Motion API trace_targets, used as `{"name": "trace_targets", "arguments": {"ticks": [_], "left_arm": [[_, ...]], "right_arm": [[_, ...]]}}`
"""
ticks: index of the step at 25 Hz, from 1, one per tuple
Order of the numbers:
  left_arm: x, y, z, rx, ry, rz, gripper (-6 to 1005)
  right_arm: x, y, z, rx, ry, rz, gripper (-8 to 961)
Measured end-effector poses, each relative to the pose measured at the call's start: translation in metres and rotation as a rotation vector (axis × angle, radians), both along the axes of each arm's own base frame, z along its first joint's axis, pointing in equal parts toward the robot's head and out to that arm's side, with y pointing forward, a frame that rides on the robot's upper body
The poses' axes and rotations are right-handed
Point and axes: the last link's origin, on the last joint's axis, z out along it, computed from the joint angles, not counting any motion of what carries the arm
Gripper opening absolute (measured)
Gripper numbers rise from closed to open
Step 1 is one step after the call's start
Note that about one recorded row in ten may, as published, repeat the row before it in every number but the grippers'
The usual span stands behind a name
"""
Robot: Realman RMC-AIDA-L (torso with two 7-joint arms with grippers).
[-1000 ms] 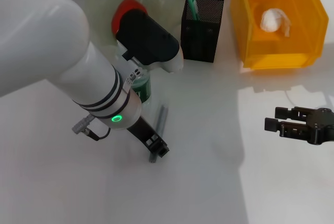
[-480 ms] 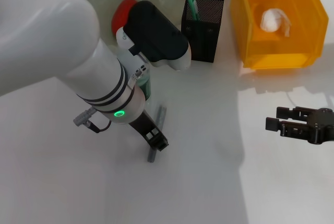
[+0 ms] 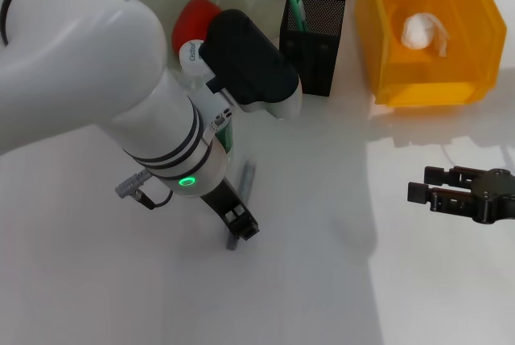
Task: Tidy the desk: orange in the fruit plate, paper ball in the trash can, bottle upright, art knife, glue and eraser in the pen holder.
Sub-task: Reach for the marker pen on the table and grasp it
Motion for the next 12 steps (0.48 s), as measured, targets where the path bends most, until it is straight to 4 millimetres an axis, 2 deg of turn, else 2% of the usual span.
{"name": "trace_targets", "arguments": {"ticks": [12], "left_arm": [[-0.0032, -0.0015, -0.0025, -0.003, 0.03, -0.023, 448]], "right_arm": [[0.0009, 0.0012, 0.0002, 0.007, -0.006, -0.003, 646]]}}
